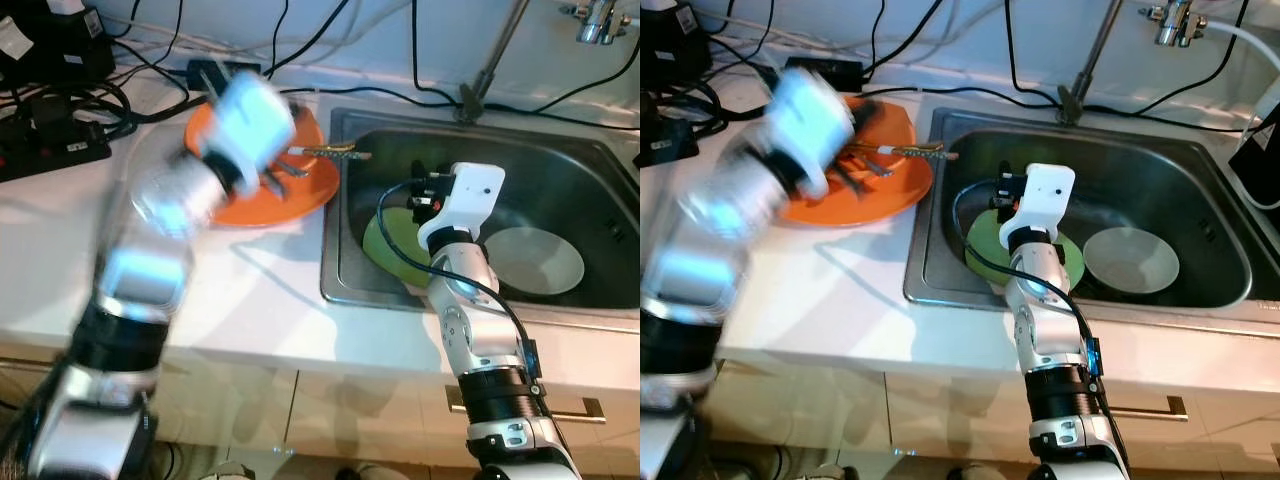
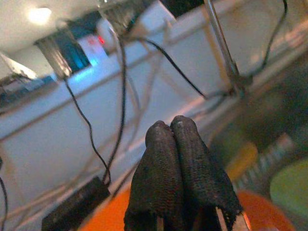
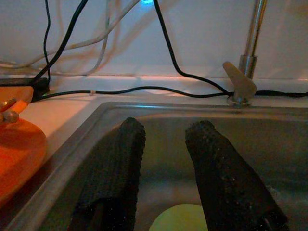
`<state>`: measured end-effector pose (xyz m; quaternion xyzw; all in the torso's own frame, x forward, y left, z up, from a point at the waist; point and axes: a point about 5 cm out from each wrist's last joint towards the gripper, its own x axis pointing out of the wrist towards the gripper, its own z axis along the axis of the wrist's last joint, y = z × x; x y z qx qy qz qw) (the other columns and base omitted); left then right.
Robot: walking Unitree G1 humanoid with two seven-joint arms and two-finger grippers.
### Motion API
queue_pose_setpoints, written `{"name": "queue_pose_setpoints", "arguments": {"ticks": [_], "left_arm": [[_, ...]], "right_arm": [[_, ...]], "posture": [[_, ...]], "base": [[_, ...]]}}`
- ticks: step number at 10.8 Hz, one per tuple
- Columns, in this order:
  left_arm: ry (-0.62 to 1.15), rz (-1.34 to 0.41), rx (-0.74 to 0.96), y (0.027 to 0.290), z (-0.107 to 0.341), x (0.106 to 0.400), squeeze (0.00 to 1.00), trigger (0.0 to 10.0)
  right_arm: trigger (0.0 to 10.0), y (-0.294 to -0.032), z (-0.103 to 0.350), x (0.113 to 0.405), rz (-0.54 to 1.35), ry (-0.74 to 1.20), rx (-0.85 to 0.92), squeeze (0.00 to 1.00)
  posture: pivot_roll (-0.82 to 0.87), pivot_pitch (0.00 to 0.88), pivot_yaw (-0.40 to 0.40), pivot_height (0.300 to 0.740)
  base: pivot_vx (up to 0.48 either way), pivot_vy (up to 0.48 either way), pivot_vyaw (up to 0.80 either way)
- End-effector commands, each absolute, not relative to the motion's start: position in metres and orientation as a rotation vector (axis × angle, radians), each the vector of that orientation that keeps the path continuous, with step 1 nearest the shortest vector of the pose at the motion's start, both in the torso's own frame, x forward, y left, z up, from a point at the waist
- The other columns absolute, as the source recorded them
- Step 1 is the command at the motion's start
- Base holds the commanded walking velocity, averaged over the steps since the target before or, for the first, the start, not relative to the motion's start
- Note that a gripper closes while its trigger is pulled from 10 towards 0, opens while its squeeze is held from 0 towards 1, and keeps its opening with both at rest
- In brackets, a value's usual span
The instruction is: Kitchen organization
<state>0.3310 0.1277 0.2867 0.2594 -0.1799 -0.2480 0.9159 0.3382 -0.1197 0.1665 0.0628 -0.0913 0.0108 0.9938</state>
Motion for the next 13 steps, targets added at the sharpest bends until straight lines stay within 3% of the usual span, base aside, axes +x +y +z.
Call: {"name": "queue_pose_setpoints", "arguments": {"ticks": [1,4,5,13], "left_arm": [[-0.391,-0.521,0.501,0.127,0.297,0.328,0.0,10.0],[-0.438,-0.472,0.461,0.141,0.309,0.325,0.0,10.0],[-0.437,-0.486,0.478,0.14,0.301,0.319,1.0,10.0],[-0.361,-0.686,0.686,0.136,0.238,0.298,1.0,10.0]], "right_arm": [[10.0,-0.122,0.163,0.338,0.012,-0.166,0.124,0.0],[10.0,-0.121,0.161,0.338,0.012,-0.158,0.124,0.0],[10.0,-0.121,0.16,0.338,0.012,-0.156,0.125,0.0],[10.0,-0.12,0.155,0.337,0.015,-0.14,0.123,0.0]], "posture": [[0.0,0.064,-0.099,0.74],[0.0,0.066,-0.095,0.74],[0.0,0.064,-0.094,0.74],[0.01,0.071,-0.099,0.74]], "base": [[0.0,0.0,0.0],[0.0,0.0,0.0],[0.0,0.0,0.0],[0.0,0.0,0.0]]}}
